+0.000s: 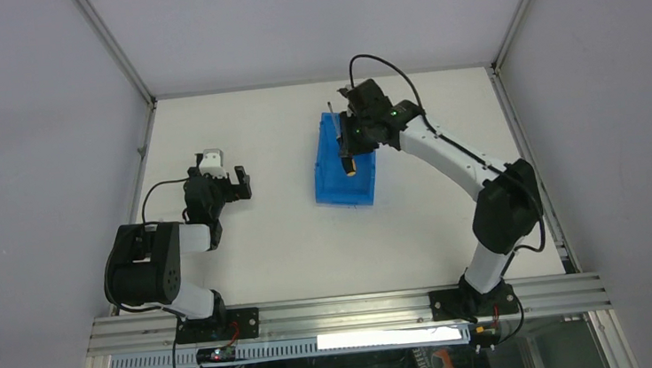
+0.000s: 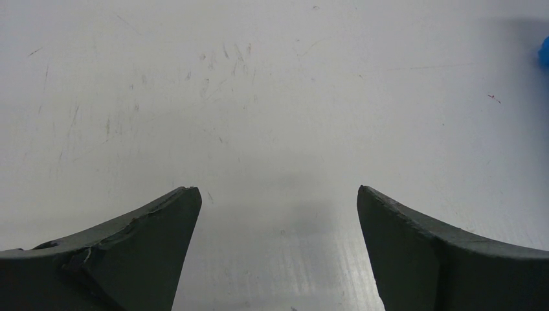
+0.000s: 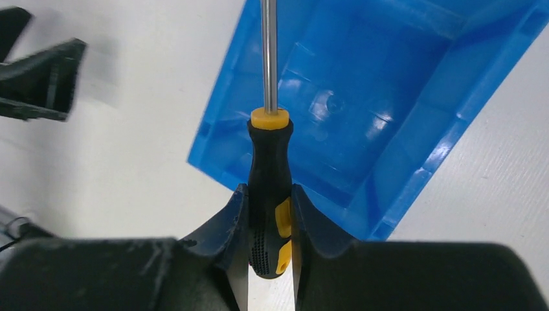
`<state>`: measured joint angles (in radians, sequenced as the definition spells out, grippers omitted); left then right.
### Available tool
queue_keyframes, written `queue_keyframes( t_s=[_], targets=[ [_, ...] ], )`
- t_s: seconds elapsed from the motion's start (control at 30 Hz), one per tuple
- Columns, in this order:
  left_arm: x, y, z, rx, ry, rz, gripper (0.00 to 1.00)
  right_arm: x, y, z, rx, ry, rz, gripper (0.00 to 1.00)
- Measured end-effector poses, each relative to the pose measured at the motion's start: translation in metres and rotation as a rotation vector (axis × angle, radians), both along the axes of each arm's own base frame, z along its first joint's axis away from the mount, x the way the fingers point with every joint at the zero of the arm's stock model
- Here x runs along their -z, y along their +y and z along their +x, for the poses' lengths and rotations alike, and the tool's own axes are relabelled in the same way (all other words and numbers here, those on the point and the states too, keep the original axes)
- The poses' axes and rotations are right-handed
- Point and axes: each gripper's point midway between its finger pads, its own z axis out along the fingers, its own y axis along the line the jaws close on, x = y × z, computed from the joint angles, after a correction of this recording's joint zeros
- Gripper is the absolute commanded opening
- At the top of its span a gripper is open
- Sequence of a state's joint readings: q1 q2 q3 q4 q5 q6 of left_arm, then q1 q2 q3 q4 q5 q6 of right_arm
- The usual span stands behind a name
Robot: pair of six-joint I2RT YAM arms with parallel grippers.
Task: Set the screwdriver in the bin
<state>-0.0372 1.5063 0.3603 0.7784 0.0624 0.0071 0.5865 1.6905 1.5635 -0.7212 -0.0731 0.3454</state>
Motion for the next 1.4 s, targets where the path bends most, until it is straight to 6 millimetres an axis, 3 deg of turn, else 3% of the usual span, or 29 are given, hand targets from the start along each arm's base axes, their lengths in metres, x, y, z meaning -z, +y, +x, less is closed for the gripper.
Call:
queue_keyframes(
  t_s=[0.1, 0.2, 0.43, 0.53, 0.67, 0.73, 1.07, 1.3, 1.4],
  targets=[
    [0.0, 0.0, 0.0, 0.0, 0.0, 0.0, 0.99, 0.039, 0.003, -0.003, -0.006, 0.029, -0.096, 0.09],
    [0.0, 0.0, 0.0, 0.0, 0.0, 0.0, 0.99, 0.065, 0.002, 0.001, 0.001, 0.04, -0.172, 0.1],
    [0.0, 0.0, 0.0, 0.0, 0.0, 0.0, 0.99, 0.1, -0.005, 0.009, 0.018, 0.046, -0.294, 0.14],
    [0.0, 0.0, 0.0, 0.0, 0.0, 0.0, 0.99, 0.107, -0.008, 0.01, 0.025, 0.046, -0.325, 0.23],
    [0.0, 0.0, 0.0, 0.0, 0.0, 0.0, 0.99, 0.112, -0.009, 0.011, 0.024, 0.042, -0.349, 0.47],
    [0.0, 0.0, 0.0, 0.0, 0.0, 0.0, 0.99, 0.113, -0.008, 0.011, 0.025, 0.039, -0.354, 0.53],
    [0.0, 0.0, 0.0, 0.0, 0.0, 0.0, 0.99, 0.11, 0.001, 0.011, 0.015, 0.011, -0.356, 0.54],
    [0.0, 0.0, 0.0, 0.0, 0.0, 0.0, 0.99, 0.092, 0.013, 0.016, 0.024, -0.032, -0.331, 0.56],
    [0.0, 0.0, 0.0, 0.0, 0.0, 0.0, 0.99, 0.08, 0.009, 0.016, 0.053, -0.053, -0.333, 0.6]
  ],
)
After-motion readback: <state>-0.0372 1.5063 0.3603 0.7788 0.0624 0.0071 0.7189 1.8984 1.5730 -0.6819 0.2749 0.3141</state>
